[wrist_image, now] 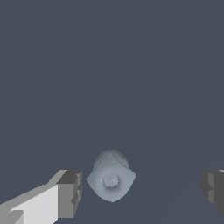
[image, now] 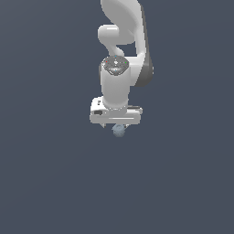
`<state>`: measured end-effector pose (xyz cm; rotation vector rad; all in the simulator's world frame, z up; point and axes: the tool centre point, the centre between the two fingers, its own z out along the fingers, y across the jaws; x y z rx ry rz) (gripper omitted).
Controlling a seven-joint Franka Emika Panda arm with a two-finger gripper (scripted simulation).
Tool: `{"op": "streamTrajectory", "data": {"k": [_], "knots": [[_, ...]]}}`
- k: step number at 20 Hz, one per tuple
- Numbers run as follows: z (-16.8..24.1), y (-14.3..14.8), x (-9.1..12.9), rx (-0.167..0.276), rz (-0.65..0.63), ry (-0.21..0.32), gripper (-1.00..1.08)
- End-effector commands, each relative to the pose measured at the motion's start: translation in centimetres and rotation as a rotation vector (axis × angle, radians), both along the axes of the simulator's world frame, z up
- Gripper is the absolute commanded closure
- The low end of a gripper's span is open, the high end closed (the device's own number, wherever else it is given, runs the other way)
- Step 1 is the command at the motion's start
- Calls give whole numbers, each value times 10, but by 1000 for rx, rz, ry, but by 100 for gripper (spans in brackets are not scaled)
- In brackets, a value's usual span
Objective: Pick up the object and move it to a goal position.
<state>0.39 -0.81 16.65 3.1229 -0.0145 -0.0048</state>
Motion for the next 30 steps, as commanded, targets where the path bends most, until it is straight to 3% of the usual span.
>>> {"op": "streamTrajectory", "data": {"k": [1, 9, 17, 30], "knots": [[0, 0, 0, 0, 0, 0, -92], [7, 10, 7, 30, 7, -27, -92], [5, 11, 5, 31, -10, -27, -92], [-23, 16, -13, 32, -221, -19, -92]]}}
